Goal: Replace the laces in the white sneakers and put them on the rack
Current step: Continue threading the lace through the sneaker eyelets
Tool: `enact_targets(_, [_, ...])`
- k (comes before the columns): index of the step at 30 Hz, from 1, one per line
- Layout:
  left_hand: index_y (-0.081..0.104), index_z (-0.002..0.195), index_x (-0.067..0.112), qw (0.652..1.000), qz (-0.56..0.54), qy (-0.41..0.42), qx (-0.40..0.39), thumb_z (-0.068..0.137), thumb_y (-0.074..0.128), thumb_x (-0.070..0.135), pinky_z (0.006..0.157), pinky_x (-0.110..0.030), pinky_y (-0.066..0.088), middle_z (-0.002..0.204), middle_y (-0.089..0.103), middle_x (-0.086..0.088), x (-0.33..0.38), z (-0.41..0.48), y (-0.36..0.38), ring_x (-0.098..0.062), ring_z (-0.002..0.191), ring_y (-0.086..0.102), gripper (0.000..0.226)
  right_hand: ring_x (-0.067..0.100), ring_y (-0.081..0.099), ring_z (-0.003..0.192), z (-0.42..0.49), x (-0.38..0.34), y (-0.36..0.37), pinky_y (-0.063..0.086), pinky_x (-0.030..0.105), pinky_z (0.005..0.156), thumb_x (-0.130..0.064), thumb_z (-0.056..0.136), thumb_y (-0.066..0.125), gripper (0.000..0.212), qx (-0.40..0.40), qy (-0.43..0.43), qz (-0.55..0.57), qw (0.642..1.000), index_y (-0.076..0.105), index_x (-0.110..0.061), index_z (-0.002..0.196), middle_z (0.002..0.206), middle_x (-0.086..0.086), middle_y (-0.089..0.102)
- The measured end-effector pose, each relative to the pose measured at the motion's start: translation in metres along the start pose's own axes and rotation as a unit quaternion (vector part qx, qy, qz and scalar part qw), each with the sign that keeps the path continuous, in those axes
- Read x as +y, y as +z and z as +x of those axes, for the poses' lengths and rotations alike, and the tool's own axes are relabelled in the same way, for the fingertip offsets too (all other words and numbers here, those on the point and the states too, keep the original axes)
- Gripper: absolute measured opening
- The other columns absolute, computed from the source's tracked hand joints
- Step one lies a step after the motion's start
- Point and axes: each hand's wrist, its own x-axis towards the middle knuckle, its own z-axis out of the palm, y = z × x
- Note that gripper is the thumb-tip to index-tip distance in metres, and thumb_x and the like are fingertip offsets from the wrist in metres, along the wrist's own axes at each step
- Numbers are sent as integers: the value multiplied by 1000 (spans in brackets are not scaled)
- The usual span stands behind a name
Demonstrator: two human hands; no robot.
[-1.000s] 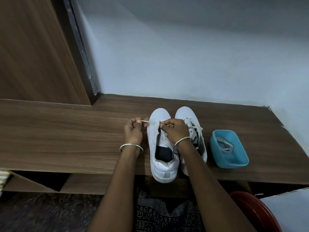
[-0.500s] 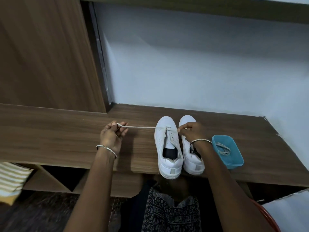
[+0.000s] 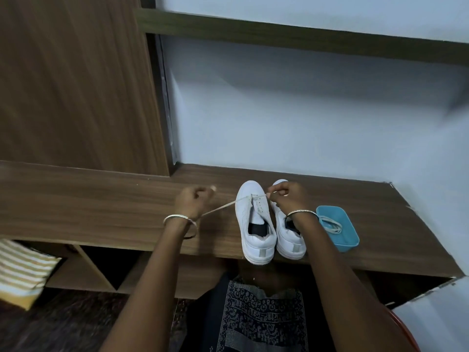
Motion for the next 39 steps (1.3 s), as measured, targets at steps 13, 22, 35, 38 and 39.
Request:
enact_targets(13, [60,79,17,944,-292,-60,-145,102,50,25,58,-23,38,84,61,-3,14,-10,20,-11,70,54,26,15,62,62,-8,14,-4,50,29,69,-4,78,74,17,-6,56,-49,997,72,-21,78,64,-2,65])
enact_targets(22, [62,77,13,782,-588,16,-207,102,41,21,101,-39,46,92,74,-7,61,0,5,-25,105,68,34,17,67,71,-6,11,-7,52,28,74,-10,79,75,14,9,55,-18,998,72,-24,78,68,-3,69])
enact_targets(35, [66,75,14,922,-360,-91,-113,100,52,26,70,-27,51,80,71,-6,13,18,-1,-18,77,68,31,21,67,72,5,12,9,57,41,83,-15,69,63,18,-4,53,-72,996,65,-32,70,59,-10,61])
enact_targets(38, [62,67,11,995,-28,-71,-64,87,66,29,59,-24,42,67,62,-7,-18,24,10,-19,63,53,27,21,69,81,4,12,10,56,40,86,-12,73,62,22,-10,48,-73,996,63,-34,70,65,-9,65])
enact_targets(39, [63,65,11,995,62,-61,-53,87,65,27,63,-26,41,67,61,-7,-24,26,11,-22,65,53,27,21,69,82,4,13,10,55,39,86,-11,74,63,24,-9,49,-74,996,63,-35,70,65,-9,65])
